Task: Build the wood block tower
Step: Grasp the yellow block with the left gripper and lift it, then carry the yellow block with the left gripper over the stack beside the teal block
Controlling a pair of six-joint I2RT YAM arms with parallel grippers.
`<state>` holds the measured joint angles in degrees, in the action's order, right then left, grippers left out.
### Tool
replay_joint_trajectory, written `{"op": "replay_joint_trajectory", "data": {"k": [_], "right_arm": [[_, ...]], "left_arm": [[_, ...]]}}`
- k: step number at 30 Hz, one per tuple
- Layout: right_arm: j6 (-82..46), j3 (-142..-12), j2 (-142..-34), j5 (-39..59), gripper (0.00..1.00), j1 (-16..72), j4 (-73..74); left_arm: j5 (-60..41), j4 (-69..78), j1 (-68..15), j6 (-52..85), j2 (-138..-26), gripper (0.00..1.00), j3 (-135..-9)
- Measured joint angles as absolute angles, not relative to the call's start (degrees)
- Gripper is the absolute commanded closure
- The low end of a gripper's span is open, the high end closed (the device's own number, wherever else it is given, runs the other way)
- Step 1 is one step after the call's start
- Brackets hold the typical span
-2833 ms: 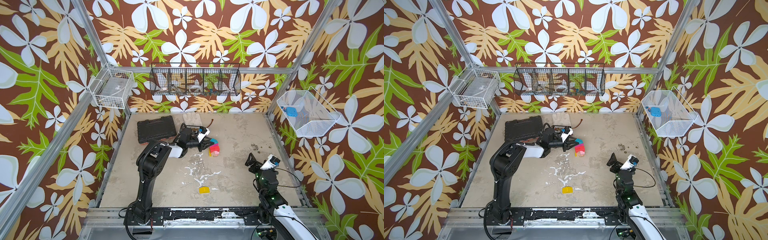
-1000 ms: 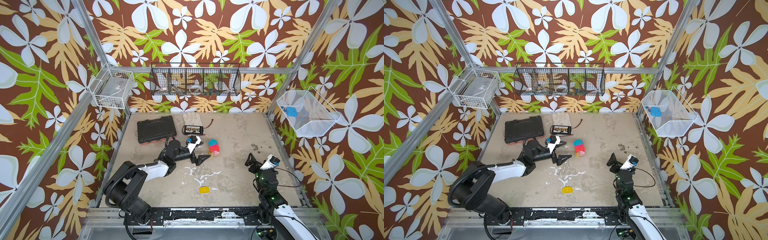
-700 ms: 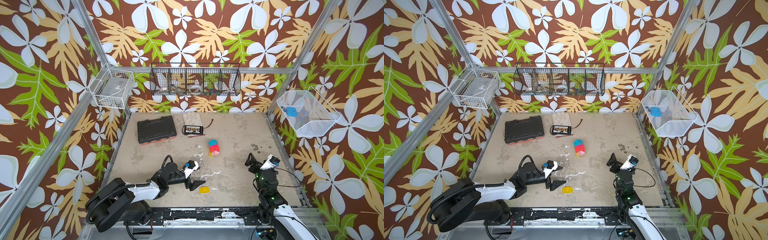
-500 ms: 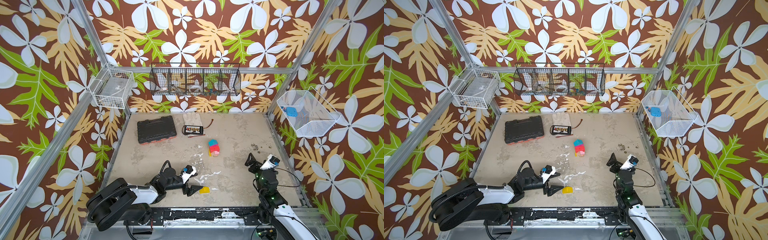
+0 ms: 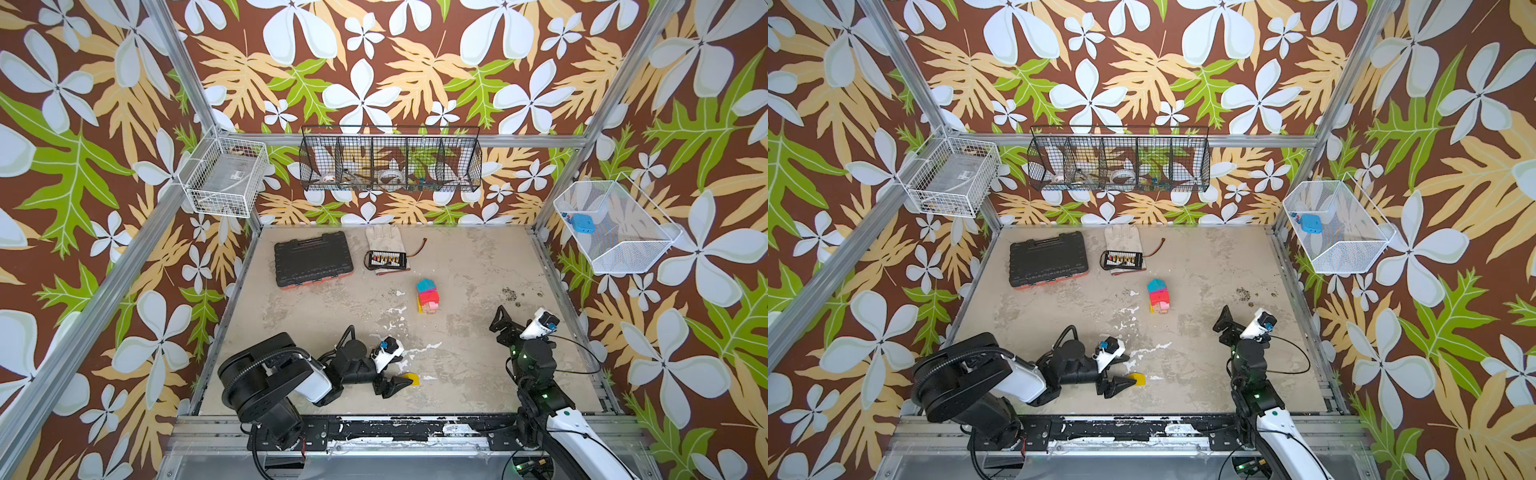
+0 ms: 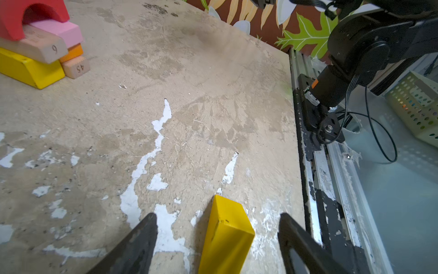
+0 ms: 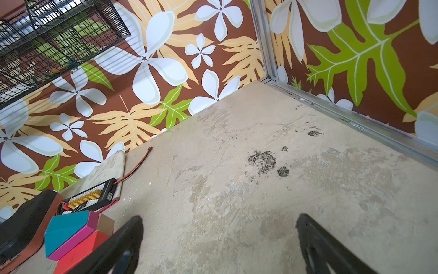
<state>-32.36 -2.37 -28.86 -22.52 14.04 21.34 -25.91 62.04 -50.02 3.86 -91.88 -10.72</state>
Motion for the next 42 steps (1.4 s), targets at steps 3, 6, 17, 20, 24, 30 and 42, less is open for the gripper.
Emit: {"op": "replay_joint_trajectory", "data": {"k": [3, 6, 17, 20, 24, 30, 42], "right_arm": [[-32.36, -2.37, -28.86, -22.52, 0.0, 14.04, 21.37], [-32.34, -2.37, -28.86, -22.52, 0.0, 14.04, 21.37], [-32.34, -2.37, -28.8, -22.52, 0.0, 14.04, 21.37], [-32.34, -2.37, -28.8, -22.52, 0.0, 14.04, 21.37], [-32.34, -2.37, -28.8, -22.52, 0.0, 14.04, 21.37], [-32.34, -2.37, -28.8, -22.52, 0.0, 14.04, 21.37], [-32.34, -2.37, -28.67, -22.52, 0.0, 14.04, 21.37]], "left_arm": [[-25.39, 62.39, -50.63, 3.01, -93.03, 0.2, -11.16], [-24.36, 62.37, -51.11, 2.63, -93.43, 0.2, -11.44], [-22.35, 61.17, -53.21, 0.01, -94.21, 0.21, -12.27], [-21.34, 60.71, -54.46, -0.69, -94.28, 0.23, -12.6], [-20.36, 59.02, -55.64, -2.02, -94.78, 0.3, -13.19], [-19.29, 57.69, -56.27, -3.33, -95.46, 0.45, -13.58], [-18.46, 54.81, -56.42, -4.82, -96.05, 0.75, -15.18]]}}
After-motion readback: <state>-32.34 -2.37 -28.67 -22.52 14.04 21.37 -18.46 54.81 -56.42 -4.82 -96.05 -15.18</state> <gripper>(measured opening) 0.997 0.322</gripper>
